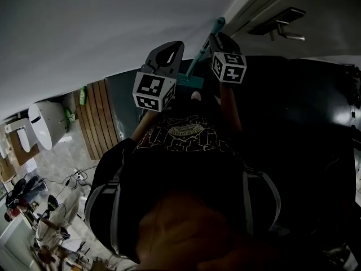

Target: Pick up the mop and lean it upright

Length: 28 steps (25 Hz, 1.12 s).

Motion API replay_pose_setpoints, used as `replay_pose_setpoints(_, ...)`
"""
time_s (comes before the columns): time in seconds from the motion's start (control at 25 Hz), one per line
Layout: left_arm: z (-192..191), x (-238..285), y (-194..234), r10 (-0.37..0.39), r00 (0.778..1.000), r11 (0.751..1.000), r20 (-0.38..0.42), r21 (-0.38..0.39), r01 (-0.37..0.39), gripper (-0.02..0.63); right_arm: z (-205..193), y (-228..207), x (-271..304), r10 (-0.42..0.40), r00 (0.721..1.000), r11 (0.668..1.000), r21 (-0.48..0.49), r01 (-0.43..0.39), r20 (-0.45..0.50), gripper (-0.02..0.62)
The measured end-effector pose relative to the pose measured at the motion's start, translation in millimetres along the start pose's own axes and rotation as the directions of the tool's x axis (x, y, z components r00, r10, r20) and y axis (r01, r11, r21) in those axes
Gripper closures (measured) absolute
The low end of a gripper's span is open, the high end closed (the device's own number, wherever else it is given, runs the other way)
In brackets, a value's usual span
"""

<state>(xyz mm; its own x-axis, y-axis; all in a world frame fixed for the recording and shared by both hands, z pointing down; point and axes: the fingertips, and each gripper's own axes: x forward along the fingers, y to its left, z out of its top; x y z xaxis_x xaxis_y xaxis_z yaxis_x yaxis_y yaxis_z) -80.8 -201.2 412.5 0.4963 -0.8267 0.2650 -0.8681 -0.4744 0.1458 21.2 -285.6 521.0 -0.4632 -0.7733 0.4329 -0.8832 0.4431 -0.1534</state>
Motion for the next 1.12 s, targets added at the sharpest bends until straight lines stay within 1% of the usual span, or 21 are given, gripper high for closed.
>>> replay_pose_setpoints(0.32, 3.2, 6.1, 12.8, 0.027, 1.0, 1.0, -0.008, -0.013, -0.027, 0.558, -6.2, -9.8, 19.9, -0.049, 0.998, 0.999, 0.019, 0.05, -0.047, 0.457)
replay_pose_setpoints(0.44, 2.8, 7.4, 14.1, 0.029, 1.0, 0.999, -0.011, -0.014, -0.029, 0.558, -10.1, -13.0, 25.8, -0.071, 0.996, 0.997, 0.036, 0.073, -0.058, 0.456)
replay_pose_setpoints(0.64, 2.4, 8.2, 20.1, 0.033, 0.999, 0.999, -0.015, -0.017, -0.033, 0.558, -14.2, -12.2, 34.5, -0.083, 0.994, 0.994, 0.062, 0.087, -0.068, 0.456)
replay_pose_setpoints(0.76, 0.3, 9.7, 21.2, 0.031, 0.999, 0.999, -0.016, -0.016, -0.032, 0.558, -17.6, -15.5, 40.6, -0.094, 0.993, 0.99, 0.095, 0.101, -0.07, 0.457)
replay_pose_setpoints(0.92, 2.7, 7.2, 24.5, 0.03, 0.999, 0.999, -0.011, -0.013, -0.03, 0.558, -19.4, -14.7, 43.9, -0.108, 0.991, 0.992, 0.062, 0.113, -0.079, 0.459)
replay_pose_setpoints(1.0, 4.1, 3.8, 27.3, 0.031, 0.999, 0.999, -0.01, -0.014, -0.031, 0.558, -17.9, -13.2, 42.4, -0.105, 0.992, 0.992, 0.06, 0.11, -0.075, 0.483)
replay_pose_setpoints(1.12, 3.2, 2.5, 27.7, 0.031, 0.999, 0.999, -0.009, -0.019, -0.031, 0.558, -18.3, -12.5, 39.7, -0.094, 0.993, 0.993, 0.06, 0.098, -0.069, 0.483)
